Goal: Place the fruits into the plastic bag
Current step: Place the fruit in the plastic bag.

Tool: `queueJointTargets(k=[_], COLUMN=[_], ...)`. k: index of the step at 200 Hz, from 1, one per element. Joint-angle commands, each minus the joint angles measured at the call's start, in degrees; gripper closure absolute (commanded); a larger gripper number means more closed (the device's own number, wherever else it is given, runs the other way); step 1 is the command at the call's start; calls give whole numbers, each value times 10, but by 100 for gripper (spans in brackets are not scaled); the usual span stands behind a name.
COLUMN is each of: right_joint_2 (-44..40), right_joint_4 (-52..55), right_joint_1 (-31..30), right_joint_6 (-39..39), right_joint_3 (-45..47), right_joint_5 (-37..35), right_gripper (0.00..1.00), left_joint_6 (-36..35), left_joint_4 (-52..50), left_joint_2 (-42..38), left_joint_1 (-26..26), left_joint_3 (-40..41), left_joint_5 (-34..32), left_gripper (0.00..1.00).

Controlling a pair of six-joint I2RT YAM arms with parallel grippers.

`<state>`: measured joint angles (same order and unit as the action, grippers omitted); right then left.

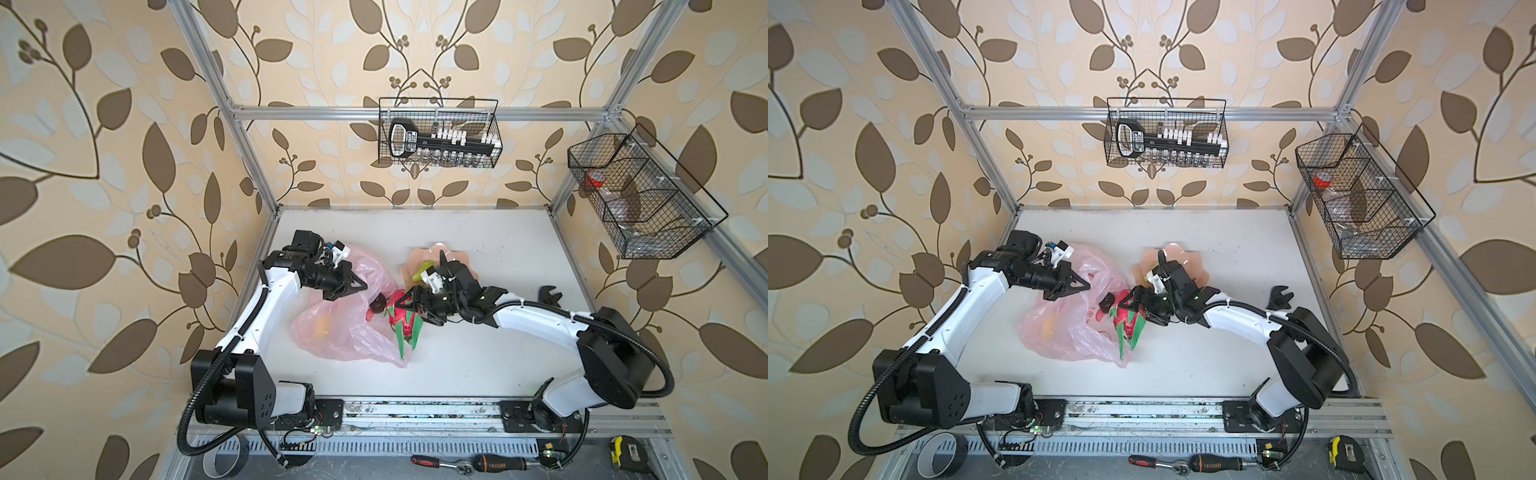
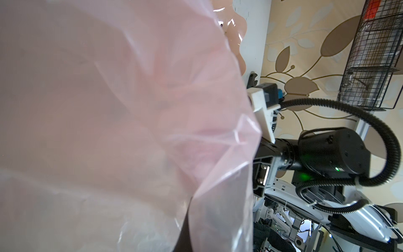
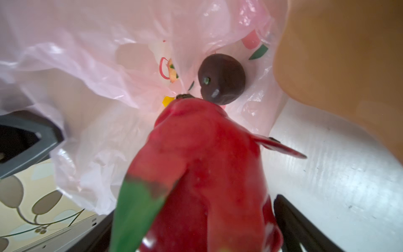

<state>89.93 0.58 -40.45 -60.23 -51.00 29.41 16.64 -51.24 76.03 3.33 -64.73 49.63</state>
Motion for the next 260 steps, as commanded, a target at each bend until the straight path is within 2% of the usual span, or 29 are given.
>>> queueJointTargets(k=[1, 68, 115, 160, 187, 212, 239, 260], right_joint_2=[26, 129, 179, 198, 188, 192, 231, 255], right_joint_4=[-48, -129, -137, -165, -190, -254, -301, -284], right_joint_1=[-6, -33, -41, -60, -87, -116, -130, -130], right_joint_6=[-8, -71, -90, -128, -157, -215, -260, -259], right_joint_3=[-44, -106, -165, -189, -168, -140, -165, -195], right_joint_5=[48, 54, 50, 46, 26, -7, -13, -30], right_gripper=[65, 68, 70, 71, 71, 71, 70, 70], left_joint_6=[-15, -18, -2, 13, 33, 61, 70, 66], left_joint_4=[-7, -6, 13, 17, 27, 58, 69, 66], left_joint_2=[-15, -29, -34, -23, -15, -14, -14, -19], left_joint_1=[0, 9, 22, 28, 27, 28, 27, 28], left_joint_3=[-18, -2, 14, 8, -4, -4, 3, 12], left_joint_5=[31, 52, 54, 23, -6, -3, -2, -2], left_gripper=[100, 100, 100, 100, 100, 100, 100, 100])
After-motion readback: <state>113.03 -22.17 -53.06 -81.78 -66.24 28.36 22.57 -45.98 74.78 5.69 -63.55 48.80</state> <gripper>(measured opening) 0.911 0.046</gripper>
